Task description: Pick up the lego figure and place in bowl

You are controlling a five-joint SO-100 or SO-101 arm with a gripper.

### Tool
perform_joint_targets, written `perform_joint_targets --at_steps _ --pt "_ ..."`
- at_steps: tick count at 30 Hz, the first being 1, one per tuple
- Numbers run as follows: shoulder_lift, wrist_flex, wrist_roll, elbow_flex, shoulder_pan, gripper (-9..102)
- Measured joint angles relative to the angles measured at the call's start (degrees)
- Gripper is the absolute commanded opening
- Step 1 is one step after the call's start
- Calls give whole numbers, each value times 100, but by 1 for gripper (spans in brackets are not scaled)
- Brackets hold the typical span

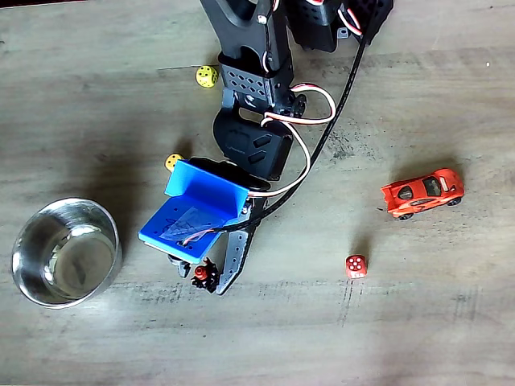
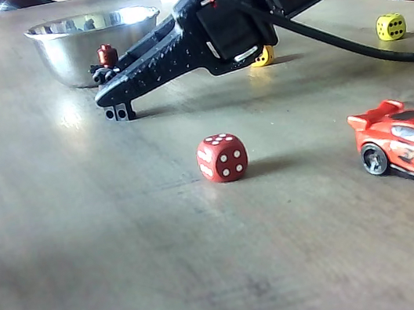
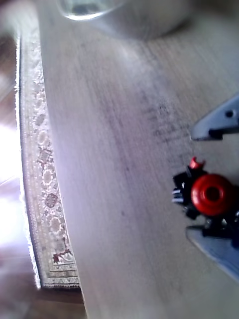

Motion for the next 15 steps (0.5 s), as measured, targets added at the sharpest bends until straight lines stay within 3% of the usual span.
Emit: perform_joint_targets --at_steps 10,15 --pt "-9 0 0 0 0 19" --pt "-9 0 0 0 0 12"
